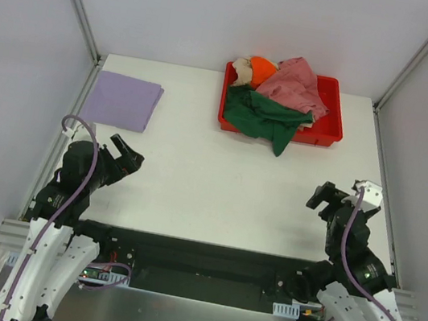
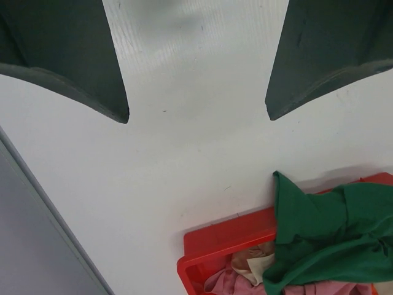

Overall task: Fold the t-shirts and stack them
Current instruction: Grab crumpled tshirt from bin with the right arm

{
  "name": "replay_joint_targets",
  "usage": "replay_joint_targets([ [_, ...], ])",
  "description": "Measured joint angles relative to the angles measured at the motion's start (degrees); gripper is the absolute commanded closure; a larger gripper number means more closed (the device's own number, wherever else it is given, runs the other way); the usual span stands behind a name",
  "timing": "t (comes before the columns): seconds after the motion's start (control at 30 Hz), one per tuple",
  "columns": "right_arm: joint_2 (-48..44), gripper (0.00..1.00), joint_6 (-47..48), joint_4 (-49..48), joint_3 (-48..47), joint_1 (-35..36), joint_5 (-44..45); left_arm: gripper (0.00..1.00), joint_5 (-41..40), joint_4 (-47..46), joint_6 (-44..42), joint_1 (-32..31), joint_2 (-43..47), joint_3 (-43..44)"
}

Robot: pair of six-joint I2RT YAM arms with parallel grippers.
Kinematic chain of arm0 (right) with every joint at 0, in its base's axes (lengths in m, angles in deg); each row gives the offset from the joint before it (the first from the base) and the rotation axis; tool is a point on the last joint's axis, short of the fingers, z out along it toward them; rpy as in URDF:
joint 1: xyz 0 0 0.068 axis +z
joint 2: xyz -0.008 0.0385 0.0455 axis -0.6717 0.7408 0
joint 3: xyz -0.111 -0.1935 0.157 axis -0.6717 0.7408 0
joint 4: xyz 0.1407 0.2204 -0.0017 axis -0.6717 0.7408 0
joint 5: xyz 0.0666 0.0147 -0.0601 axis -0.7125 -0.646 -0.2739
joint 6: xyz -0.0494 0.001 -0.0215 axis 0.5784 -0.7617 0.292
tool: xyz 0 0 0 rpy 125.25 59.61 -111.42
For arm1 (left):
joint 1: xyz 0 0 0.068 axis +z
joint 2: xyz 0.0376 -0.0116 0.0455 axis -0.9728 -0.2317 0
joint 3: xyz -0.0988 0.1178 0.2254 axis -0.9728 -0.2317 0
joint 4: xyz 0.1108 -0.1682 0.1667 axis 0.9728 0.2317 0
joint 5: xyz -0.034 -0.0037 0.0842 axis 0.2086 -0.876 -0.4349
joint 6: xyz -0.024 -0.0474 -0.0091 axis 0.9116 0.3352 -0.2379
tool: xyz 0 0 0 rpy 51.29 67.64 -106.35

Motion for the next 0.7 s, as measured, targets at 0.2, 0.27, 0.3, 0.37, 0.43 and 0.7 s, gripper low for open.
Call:
replay_joint_targets([
  [0.2, 0.7, 0.04, 1.6, -0.4, -0.4, 0.0, -6.0, 0.01, -0.4, 0.1, 0.0, 0.0, 0.0, 0.0],
  [0.27, 1.7, 0.04, 2.9, -1.3, -0.4, 0.0, -9.5, 0.01, -1.2, 0.1, 0.6, 0.0, -0.2, 0.0],
  [0.3, 2.5, 0.04, 3.3, -1.8, -0.4, 0.0, -11.4, 0.01, -1.5, 0.1, 1.0, 0.0, -0.5, 0.0],
  [0.37, 4.4, 0.04, 4.2, -3.2, -0.4, 0.0, -15.2, 0.01, -1.9, 0.1, 1.5, 0.0, -1.3, 0.0],
  [0.43, 6.8, 0.04, 4.8, -4.4, -0.4, 0.0, -18.4, 0.01, -1.9, 0.2, 1.5, 0.0, -2.3, 0.0],
  [0.7, 25.8, 0.04, 4.1, -4.3, -8.6, 0.0, -24.3, 0.01, 2.1, -3.2, 1.5, 0.0, -0.7, -4.1],
])
